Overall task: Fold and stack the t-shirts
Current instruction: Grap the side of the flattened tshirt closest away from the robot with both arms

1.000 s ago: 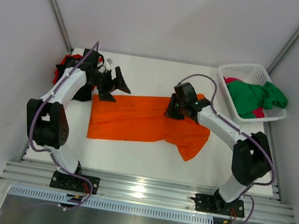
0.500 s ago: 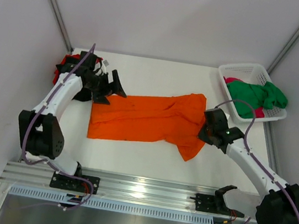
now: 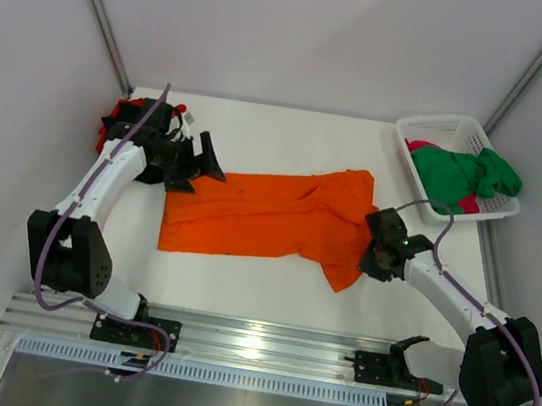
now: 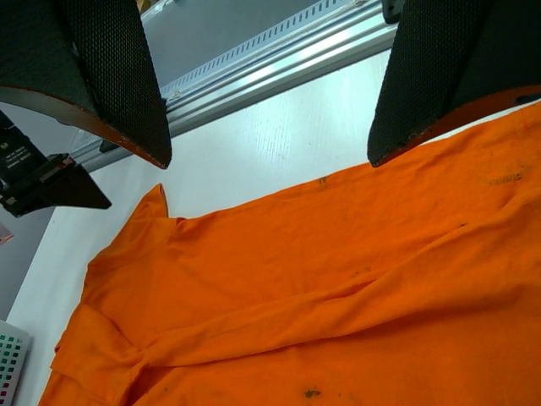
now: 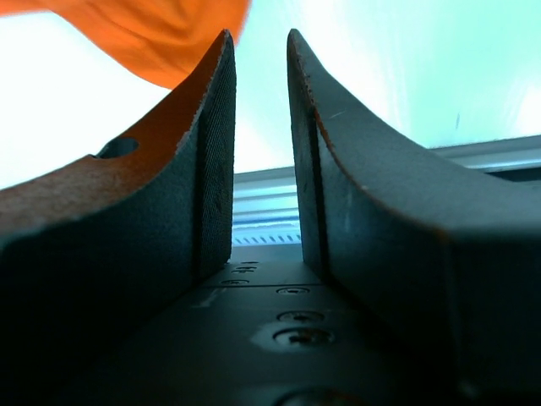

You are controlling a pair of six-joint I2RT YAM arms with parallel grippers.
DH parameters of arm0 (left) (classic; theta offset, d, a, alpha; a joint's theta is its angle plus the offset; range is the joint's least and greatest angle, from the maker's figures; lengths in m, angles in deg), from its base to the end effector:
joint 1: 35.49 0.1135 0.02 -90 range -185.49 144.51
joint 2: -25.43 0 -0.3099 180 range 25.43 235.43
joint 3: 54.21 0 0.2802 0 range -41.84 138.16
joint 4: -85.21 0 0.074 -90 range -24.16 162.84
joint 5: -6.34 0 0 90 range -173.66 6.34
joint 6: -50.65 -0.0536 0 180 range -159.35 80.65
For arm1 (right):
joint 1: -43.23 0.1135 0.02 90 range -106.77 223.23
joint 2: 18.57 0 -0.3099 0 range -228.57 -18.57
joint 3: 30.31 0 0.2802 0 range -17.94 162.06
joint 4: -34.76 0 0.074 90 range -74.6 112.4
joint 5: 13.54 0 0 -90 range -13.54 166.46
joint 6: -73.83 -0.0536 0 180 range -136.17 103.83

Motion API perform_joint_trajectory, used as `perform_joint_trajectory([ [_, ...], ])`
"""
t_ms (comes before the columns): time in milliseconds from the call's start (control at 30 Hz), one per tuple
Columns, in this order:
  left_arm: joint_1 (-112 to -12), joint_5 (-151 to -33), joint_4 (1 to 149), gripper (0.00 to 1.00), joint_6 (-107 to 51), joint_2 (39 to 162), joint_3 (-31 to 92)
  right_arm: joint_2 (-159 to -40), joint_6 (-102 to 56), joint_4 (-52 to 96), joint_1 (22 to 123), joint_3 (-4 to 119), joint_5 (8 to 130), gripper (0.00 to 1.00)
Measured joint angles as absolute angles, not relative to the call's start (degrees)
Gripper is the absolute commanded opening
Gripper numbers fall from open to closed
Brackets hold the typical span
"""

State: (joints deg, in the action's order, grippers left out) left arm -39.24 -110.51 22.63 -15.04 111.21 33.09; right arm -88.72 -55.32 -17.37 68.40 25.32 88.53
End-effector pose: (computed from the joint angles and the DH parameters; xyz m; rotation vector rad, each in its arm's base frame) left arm 0.3339 -0.0461 0.3234 -0.3134 2.6460 -0.7823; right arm 0.2185 0.0903 0.2187 0.3851 2.6591 0.0550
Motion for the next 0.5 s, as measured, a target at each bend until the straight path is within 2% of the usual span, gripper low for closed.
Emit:
perform_joint_trajectory([
  [500, -39.24, -109.81, 22.56, 0.99, -14.95, 110.66, 32.88, -87.51, -59.96, -15.43, 68.68, 17.28, 83.75, 0.30],
])
